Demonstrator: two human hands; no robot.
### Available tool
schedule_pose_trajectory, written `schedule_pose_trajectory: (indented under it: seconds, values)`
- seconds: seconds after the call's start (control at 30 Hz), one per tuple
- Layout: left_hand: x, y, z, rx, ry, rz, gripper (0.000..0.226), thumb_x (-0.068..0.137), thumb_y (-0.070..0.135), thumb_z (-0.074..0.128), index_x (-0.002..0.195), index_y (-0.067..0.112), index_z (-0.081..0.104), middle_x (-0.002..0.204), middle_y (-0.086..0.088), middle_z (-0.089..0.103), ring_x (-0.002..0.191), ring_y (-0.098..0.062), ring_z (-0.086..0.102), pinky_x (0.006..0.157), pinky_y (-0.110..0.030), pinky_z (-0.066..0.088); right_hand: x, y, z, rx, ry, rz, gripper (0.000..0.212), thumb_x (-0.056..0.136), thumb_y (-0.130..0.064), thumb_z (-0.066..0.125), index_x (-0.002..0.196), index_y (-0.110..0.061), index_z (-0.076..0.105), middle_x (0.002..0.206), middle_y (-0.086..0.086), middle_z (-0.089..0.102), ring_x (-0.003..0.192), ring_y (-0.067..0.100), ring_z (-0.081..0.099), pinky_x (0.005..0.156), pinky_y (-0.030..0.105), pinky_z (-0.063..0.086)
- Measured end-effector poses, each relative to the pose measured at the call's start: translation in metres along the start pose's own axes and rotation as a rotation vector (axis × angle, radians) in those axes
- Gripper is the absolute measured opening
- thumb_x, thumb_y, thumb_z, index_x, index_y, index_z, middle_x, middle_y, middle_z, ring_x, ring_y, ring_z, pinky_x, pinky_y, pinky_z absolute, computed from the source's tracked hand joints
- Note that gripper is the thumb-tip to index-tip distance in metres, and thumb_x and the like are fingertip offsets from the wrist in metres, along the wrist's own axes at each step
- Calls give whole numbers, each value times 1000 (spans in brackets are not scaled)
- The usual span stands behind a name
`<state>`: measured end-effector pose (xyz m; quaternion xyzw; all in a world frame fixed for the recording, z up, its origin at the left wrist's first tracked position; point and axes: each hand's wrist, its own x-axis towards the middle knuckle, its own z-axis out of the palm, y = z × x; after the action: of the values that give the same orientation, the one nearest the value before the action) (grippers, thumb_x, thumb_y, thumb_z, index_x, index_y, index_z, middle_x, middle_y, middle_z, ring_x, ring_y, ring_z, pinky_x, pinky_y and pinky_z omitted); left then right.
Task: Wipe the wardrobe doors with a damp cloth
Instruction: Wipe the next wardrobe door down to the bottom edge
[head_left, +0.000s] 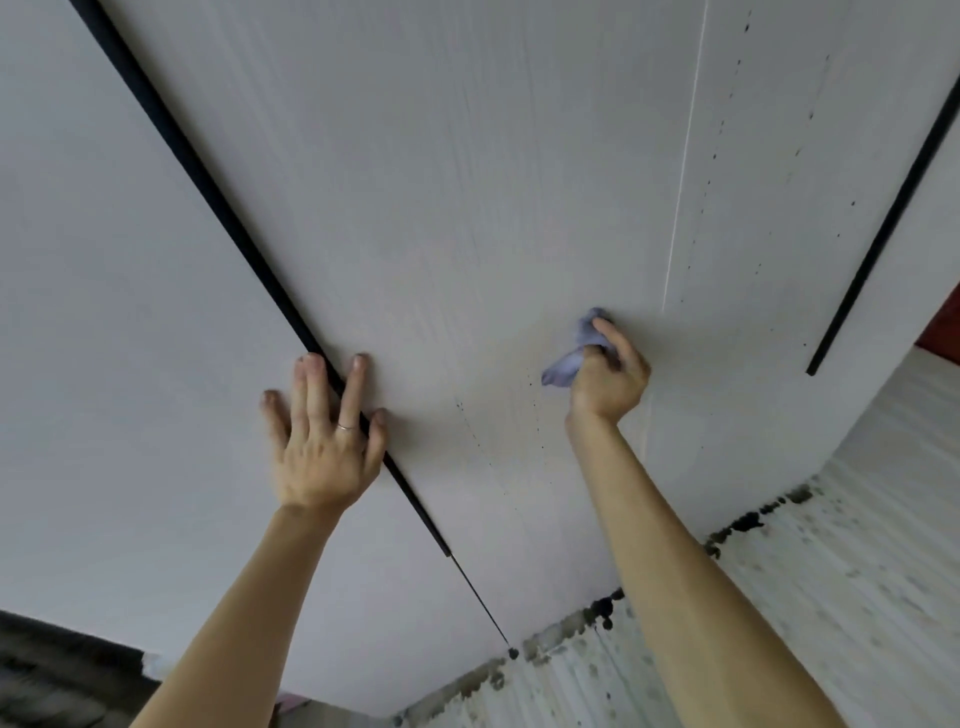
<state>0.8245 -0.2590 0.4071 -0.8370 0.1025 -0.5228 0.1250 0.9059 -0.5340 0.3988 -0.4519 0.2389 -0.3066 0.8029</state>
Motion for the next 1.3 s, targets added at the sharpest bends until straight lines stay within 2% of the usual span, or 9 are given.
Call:
schedule_pose_trajectory:
  seconds: [0.1, 0.2, 0.43, 0.63, 0.77, 0.9, 1.0, 1.1, 1.3]
  values:
    - [0, -4, 2, 15, 28, 13, 68, 95, 38, 56, 155, 17, 32, 156, -23, 25, 147, -31, 25, 115, -55, 17, -63, 20, -1, -107, -118, -137, 49, 69, 22, 53, 87, -17, 77, 105, -3, 57, 93, -5, 60, 87, 12, 46]
    - [-1, -7, 3, -5, 53, 57, 67, 94, 38, 57, 154, 17, 35, 158, -21, 23, 151, -30, 21, 113, -55, 21, -61, 24, -15, -238, -324, -221, 50, 67, 21, 51, 84, -17, 79, 110, 12, 64, 101, 6, 64, 92, 19, 49]
    - [-7, -2, 7, -22, 38, 39, 72, 99, 35, 51, 160, 19, 16, 168, -13, -4, 155, -26, 5, 121, -55, 4, -21, -9, 1, 37, 23, 11, 49, 68, 27, 46, 70, -13, 74, 73, -3, 72, 67, 4, 68, 69, 17, 51]
    - [-7, -8, 5, -46, 13, 57, 72, 99, 35, 52, 160, 18, 17, 168, -13, -4, 155, -26, 4, 119, -56, 9, -109, 39, 6, -222, -300, -116, 43, 66, 16, 47, 81, -8, 79, 105, 13, 62, 79, 3, 67, 67, 20, 55]
    - [-6, -15, -5, -76, 29, 106, 67, 96, 38, 58, 155, 17, 35, 166, -15, 11, 153, -27, 18, 114, -54, 24, -73, 26, -3, -245, -412, 34, 45, 62, 14, 51, 82, -15, 79, 104, 18, 73, 93, 33, 73, 73, 45, 57]
    - [-5, -35, -10, -45, 21, 246, 65, 97, 52, 54, 155, 26, 37, 167, -13, 14, 152, -24, 21, 113, -48, 28, -54, 10, 4, -131, -159, 59, 49, 62, 14, 50, 76, -24, 80, 95, 9, 77, 92, 29, 73, 87, 53, 58]
    - [-6, -35, -5, -6, 32, 217, 65, 97, 54, 52, 154, 28, 37, 168, -9, 10, 154, -20, 14, 118, -46, 21, -102, 24, 18, -163, -106, -39, 47, 64, 12, 50, 80, -21, 79, 105, 21, 68, 94, 23, 69, 90, 37, 57]
    - [-6, -33, -5, 7, 62, 220, 64, 96, 54, 52, 154, 29, 39, 167, -9, 13, 154, -20, 17, 121, -44, 18, -151, 41, 13, -283, -344, -225, 49, 64, 21, 48, 80, -15, 78, 104, 14, 59, 88, -2, 61, 82, 9, 44]
    - [-7, -32, -9, -25, 54, 217, 64, 97, 52, 52, 155, 28, 37, 167, -9, 12, 154, -21, 17, 122, -44, 16, -126, 16, 2, -256, -396, -144, 47, 65, 30, 43, 79, -2, 74, 92, 14, 68, 67, -9, 64, 65, 6, 46]
